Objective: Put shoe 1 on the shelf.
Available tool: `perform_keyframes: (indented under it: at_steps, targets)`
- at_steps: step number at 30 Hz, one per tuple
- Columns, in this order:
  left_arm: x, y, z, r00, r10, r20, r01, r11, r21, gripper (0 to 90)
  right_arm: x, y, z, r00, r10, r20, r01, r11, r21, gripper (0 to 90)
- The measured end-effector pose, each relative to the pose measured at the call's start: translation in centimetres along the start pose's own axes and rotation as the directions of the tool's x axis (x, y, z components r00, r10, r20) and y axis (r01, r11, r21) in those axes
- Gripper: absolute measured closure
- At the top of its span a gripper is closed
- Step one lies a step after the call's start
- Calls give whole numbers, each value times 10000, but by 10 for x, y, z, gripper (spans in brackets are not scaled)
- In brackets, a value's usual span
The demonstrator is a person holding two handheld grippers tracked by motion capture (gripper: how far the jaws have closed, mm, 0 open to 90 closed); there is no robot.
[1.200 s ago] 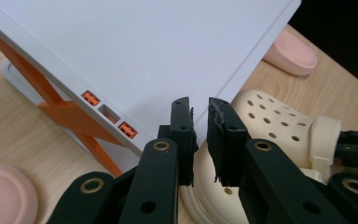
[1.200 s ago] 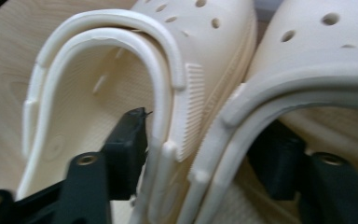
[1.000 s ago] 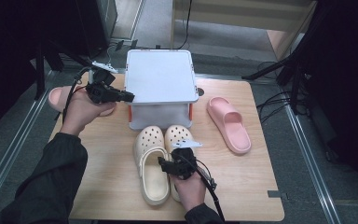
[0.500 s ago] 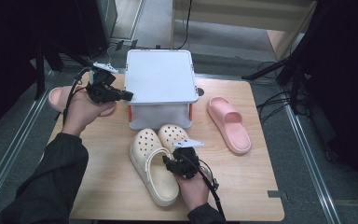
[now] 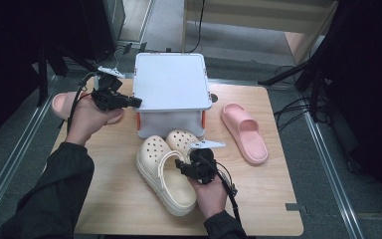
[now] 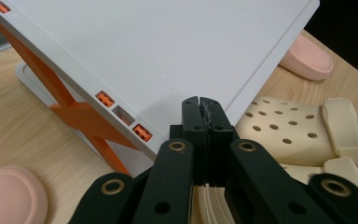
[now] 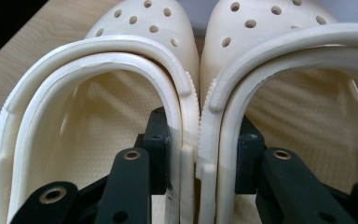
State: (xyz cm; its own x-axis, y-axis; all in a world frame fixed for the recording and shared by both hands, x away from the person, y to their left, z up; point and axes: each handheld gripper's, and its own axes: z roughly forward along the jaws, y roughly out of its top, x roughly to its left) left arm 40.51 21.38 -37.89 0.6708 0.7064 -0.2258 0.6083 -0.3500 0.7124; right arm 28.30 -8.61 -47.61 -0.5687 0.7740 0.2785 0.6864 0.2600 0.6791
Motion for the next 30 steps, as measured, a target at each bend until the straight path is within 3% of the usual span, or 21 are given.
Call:
perform_keyframes:
  at_steps: [7, 17, 21, 23, 30]
  targets:
    - [1, 0, 0, 9999, -110, 70, 110, 9999, -13, 897, -7, 31, 7, 9993, -348, 126, 351, 9991, -241, 666]
    - [3, 1, 0, 9998, -131, 146, 129, 9999, 104, 899, -23, 68, 39, 9915, -999, 836, 1056, 9922, -666, 667]
    - [3, 1, 0, 9998, -113, 140, 112, 9999, 117, 899, -30, 73, 47, 9911, -768, 1092, 856, 9933, -777, 665]
    - [2, 1, 0, 9999, -83, 110, 82, 9999, 94, 899, -38, 76, 55, 9952, -254, 946, 336, 9957, -866, 665]
    - [3, 0, 0, 9999, -66, 139, 65, 10000, 58, 900, -32, 82, 70, 9894, -185, 1437, 312, 9957, -868, 664]
